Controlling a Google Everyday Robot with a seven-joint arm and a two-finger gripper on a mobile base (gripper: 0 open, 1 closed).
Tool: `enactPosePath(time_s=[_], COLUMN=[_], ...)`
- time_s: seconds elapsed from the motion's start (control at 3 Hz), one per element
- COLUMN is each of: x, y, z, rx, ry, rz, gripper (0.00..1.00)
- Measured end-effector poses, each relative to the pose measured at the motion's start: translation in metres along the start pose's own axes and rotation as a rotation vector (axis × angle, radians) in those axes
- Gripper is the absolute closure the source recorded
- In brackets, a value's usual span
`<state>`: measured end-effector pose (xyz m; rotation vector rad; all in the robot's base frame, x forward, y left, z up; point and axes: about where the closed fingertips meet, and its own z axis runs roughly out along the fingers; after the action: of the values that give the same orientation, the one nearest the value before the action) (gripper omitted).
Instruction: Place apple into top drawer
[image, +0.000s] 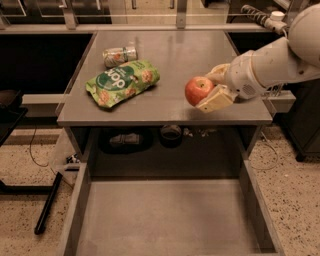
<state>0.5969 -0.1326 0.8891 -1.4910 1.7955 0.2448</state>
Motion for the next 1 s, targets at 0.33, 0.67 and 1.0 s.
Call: enactPosePath(time_s=[0.33, 0.67, 1.0], x=[0.015, 0.038, 0.069], y=[0.028, 0.063, 0.096], z=[-0.030, -0.041, -0.024], rx=[0.026, 0.022, -0.022], ry=[0.030, 0.067, 0.099], rz=[-0.018, -0.009, 0.043], gripper=[1.00, 1.00, 1.00])
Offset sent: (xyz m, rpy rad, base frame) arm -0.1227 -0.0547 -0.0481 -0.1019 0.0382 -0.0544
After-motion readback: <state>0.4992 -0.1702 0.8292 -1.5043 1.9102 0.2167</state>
